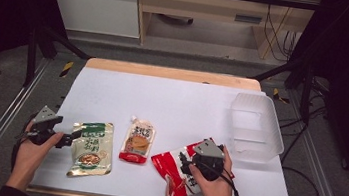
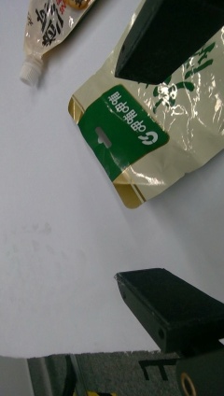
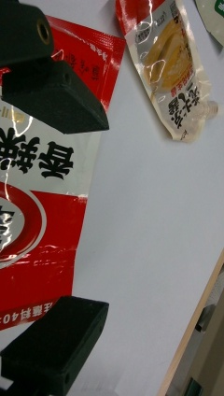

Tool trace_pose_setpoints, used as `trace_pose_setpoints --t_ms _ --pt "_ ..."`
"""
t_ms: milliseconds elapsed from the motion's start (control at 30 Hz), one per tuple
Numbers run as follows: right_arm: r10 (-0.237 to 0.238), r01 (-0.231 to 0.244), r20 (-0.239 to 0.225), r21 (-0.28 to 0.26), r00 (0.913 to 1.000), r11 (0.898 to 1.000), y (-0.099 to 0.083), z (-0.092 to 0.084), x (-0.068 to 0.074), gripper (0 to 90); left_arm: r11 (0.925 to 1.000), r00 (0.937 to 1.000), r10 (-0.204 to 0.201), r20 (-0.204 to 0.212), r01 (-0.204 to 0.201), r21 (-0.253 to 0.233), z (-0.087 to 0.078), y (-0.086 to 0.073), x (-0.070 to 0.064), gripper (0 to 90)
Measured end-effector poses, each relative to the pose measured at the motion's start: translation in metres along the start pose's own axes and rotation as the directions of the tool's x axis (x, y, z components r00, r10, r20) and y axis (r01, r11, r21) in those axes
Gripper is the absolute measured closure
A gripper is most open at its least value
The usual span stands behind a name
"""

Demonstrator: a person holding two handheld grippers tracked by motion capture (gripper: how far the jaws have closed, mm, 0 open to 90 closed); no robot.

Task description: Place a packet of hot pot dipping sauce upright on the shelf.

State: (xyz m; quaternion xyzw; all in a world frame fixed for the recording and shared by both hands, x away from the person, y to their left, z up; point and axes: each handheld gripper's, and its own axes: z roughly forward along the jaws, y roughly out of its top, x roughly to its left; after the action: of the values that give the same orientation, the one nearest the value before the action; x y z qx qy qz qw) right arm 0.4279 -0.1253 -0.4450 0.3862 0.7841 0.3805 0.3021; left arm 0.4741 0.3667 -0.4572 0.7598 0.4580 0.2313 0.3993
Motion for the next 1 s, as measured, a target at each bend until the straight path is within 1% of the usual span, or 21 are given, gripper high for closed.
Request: trace_pose_setpoints --t_ms 100,133,233,300,367,433,533,600,633,700,767,800,833,933,967,1000 --pt "0.022 -0.022 0.008 0.006 0.9997 1.0 -0.003 -0.004 0.001 10.8 1.0 1.0 0.0 0.002 0.0 0.008 0.003 0.0 0.003 3.4" --pt "0.025 -0.025 0.016 0.008 0.9996 1.0 -0.003 -0.006 0.002 10.8 1.0 1.0 -0.003 0.004 0.003 0.009 0.004 0.0 0.003 3.4" --pt "0.021 -0.021 0.032 -0.002 0.9993 1.0 -0.004 -0.008 0.002 10.0 0.9998 1.0 0.008 0.005 -0.008 0.019 0.006 0.0 0.004 3.9" --pt "0.019 -0.019 0.032 -0.003 0.9993 1.0 -0.004 -0.008 0.001 9.8 0.9996 0.9998 0.018 0.006 -0.018 0.021 0.006 0.0 0.004 3.9" --pt "0.032 -0.032 0.034 0.004 0.9989 0.999 -0.005 -0.008 -0.001 9.9 0.9991 0.9996 0.025 0.009 -0.025 0.033 0.007 -0.001 0.006 3.9" --pt "0.029 -0.029 0.032 0.0 0.9991 1.0 -0.004 -0.009 -0.002 10.3 0.9984 0.9995 0.032 0.007 -0.033 0.046 0.008 -0.001 0.007 3.9" --pt "0.026 -0.026 0.03 0.005 0.9992 1.0 -0.005 -0.008 -0.002 11.0 0.998 0.999 0.041 0.017 -0.042 0.047 0.01 0.0 0.007 4.8" --pt "0.025 -0.025 0.027 0.012 0.9993 1.0 -0.005 -0.007 -0.001 11.1 0.9975 0.9985 0.039 0.039 -0.042 0.058 0.012 -0.001 0.007 5.1" --pt "0.021 -0.021 0.024 0.014 0.9995 1.0 -0.005 -0.005 -0.001 11.2 0.9967 0.9977 0.036 0.057 -0.04 0.071 0.014 -0.001 0.007 6.5" --pt "0.021 -0.021 0.023 0.019 0.9995 1.0 -0.005 -0.004 0.0 11.5 0.9943 0.997 0.045 0.063 -0.051 0.094 0.017 -0.001 0.006 8.1" --pt "0.027 -0.027 0.021 0.022 0.9994 0.999 -0.005 -0.004 0.001 11.9 0.9933 0.9963 0.046 0.072 -0.054 0.103 0.021 -0.001 0.004 8.7" --pt "0.018 -0.018 0.019 0.021 0.9997 1.0 -0.005 -0.004 0.0 11.9 0.9928 0.996 0.039 0.08 -0.048 0.11 0.023 -0.001 0.004 8.6" --pt "0.021 -0.022 0.018 0.023 0.9996 0.999 -0.006 -0.003 0.001 11.9 0.9913 0.9956 0.035 0.087 -0.045 0.123 0.025 -0.001 0.003 8.8" --pt "0.025 -0.025 0.014 0.028 0.9996 0.999 -0.006 -0.002 0.0 12.1 0.9867 0.9936 0.038 0.106 -0.054 0.153 0.029 -0.001 0.0 12.3" --pt "0.025 -0.025 0.01 0.028 0.9996 0.999 -0.007 -0.002 -0.001 12.1 0.9854 0.9919 0.032 0.123 -0.052 0.162 0.029 -0.002 -0.001 13.5" --pt "0.025 -0.025 0.005 0.029 0.9997 0.999 -0.007 -0.002 -0.002 12.2 0.9858 0.9911 0.024 0.131 -0.045 0.162 0.029 -0.002 -0.002 16.3"
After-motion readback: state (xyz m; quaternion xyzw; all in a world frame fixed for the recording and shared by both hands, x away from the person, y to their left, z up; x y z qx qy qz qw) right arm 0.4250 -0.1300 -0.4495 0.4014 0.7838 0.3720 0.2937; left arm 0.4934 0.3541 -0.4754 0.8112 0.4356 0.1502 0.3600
